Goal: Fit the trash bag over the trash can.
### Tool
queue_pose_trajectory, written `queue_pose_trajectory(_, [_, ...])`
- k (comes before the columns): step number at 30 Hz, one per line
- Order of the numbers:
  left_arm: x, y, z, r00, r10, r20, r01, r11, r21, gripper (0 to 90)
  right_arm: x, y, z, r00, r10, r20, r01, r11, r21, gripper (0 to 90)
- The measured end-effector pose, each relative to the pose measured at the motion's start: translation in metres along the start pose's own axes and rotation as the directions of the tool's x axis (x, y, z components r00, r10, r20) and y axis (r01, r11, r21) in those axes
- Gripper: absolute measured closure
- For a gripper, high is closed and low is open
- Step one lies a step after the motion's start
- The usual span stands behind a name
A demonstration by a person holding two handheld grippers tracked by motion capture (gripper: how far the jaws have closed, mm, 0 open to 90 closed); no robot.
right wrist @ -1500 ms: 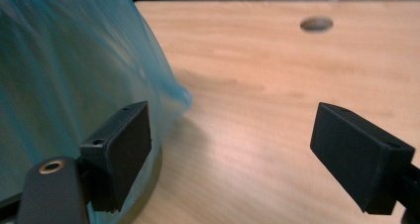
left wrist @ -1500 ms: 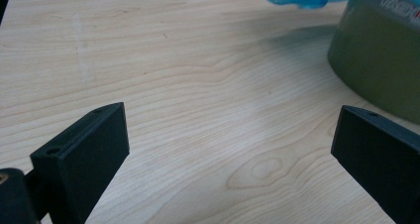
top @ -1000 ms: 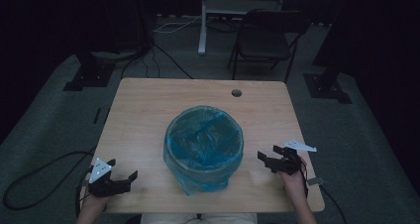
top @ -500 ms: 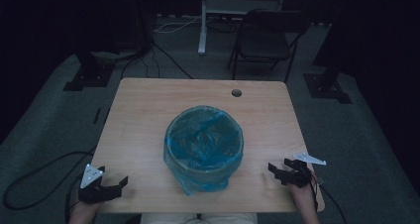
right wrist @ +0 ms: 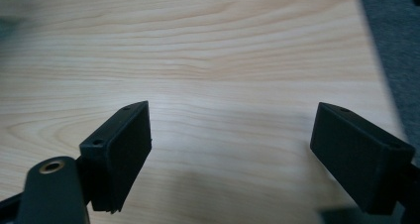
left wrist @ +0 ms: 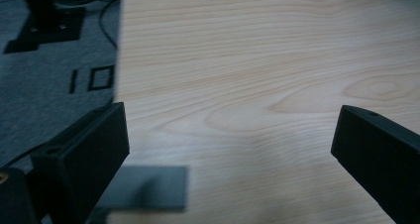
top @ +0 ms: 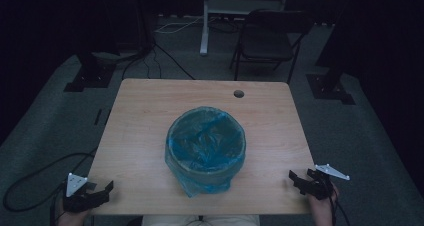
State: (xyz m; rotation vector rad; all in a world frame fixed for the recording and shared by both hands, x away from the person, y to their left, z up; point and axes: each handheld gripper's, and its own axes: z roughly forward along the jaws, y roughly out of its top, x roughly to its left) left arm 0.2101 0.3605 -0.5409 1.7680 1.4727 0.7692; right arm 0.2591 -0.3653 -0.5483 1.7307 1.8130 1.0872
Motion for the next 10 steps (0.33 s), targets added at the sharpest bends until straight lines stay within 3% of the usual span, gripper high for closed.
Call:
queue_pose_trajectory(2, [0.004,-0.002,-0.002,0.9992,-0.024,-0.034,0.023,0.9996,-0.014,2.0,-0.006,-0.002,-0.004,0.9996,0.017,0.024,-0.016,1.000,-0.015,15.5])
queue_pose_trajectory(4, [0.008,-0.002,-0.005,0.9947,-0.049,-0.090,0.047,0.9985,-0.030,2.1,-0.012,-0.004,-0.006,0.9972,0.037,0.065,-0.035,0.999,-0.030,15.5])
queue_pose_trajectory(6, [0.011,-0.003,-0.008,0.9892,-0.089,-0.117,0.083,0.9948,-0.059,2.1,-0.017,-0.006,-0.007,0.9943,0.052,0.093,-0.048,0.998,-0.037,15.5])
queue_pose_trajectory(10, [0.012,-0.005,-0.008,0.9845,-0.090,-0.151,0.081,0.9947,-0.063,2.1,-0.022,-0.010,-0.009,0.9914,0.086,0.099,-0.079,0.994,-0.071,15.5])
